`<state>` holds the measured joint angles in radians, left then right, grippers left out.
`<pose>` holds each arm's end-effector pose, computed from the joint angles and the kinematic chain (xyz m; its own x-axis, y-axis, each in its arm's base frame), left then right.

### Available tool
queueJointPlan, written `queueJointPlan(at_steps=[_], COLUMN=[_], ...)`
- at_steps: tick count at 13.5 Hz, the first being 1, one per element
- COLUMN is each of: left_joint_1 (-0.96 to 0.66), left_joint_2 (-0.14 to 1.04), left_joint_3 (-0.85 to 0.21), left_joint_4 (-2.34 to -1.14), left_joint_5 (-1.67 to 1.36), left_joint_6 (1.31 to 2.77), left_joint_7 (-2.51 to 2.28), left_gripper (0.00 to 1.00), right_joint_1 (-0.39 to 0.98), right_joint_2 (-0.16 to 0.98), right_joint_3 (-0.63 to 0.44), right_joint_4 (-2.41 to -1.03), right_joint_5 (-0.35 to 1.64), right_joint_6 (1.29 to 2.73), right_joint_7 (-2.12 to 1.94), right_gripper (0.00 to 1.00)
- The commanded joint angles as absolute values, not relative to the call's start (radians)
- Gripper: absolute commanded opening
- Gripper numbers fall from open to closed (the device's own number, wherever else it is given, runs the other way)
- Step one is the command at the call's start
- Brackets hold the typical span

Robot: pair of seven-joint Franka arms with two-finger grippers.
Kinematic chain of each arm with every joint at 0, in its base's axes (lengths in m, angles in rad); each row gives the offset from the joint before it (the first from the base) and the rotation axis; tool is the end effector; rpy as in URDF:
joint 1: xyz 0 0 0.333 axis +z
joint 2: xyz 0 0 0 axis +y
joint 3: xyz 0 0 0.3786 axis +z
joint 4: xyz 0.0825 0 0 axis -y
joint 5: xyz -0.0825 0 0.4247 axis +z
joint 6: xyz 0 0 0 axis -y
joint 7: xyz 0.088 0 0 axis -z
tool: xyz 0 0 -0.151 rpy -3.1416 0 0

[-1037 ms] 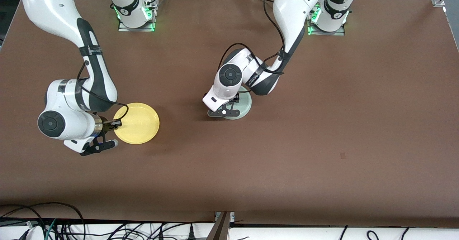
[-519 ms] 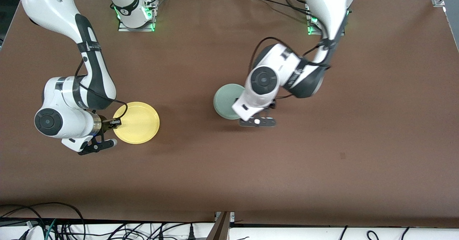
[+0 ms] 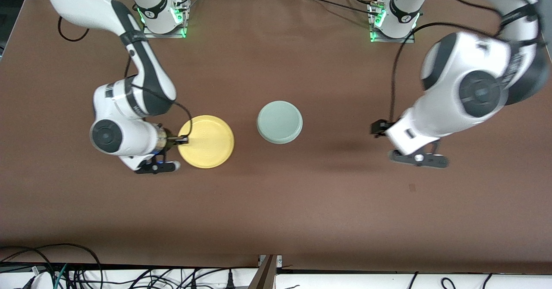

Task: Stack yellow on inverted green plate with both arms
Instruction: 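Open the left gripper and withdraw while the right gripper lifts the yellow plate, then carry the yellow plate onto the inverted green plate with the right gripper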

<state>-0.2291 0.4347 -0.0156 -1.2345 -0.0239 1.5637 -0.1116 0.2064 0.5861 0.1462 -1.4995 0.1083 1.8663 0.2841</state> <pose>0.7144 -0.1797 0.5227 0.9855 -0.1308 -0.1080 -0.1295 -0.9914 0.0184 0.6974 0.2537 0.3044 0.9663 0.0238 -0.2562 -0.0037 -0.9943 -0.1066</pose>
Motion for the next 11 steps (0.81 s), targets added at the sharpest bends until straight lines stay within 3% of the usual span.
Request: queueJointPlan(at_steps=[1, 4, 7, 11], left_joint_1=[-0.193, -0.189, -0.126, -0.063], left_joint_2=[0.322, 0.258, 0.226, 0.06], left_joint_3=[-0.032, -0.035, -0.046, -0.064], left_joint_4=[-1.276, -1.281, -1.33, -1.567], left_joint_5=[0.002, 0.025, 0.015, 0.023], left_joint_6=[1.478, 1.385, 1.397, 1.526], left_joint_7=[-0.068, -0.008, -0.002, 0.003], left_gripper=[1.0, 1.0, 1.0, 1.0], right_joint_1=[0.198, 0.201, 0.201, 0.202], right_joint_2=[0.58, 0.568, 0.477, 0.403], right_joint_3=[0.233, 0.352, 0.426, 0.489], right_joint_4=[-1.516, -1.59, -1.759, -1.955], right_joint_5=[0.188, 0.19, 0.187, 0.189], right_joint_6=[1.852, 1.9, 2.06, 2.253], right_joint_7=[0.424, 0.561, 0.655, 0.675], right_gripper=[0.0, 0.0, 0.0, 0.0])
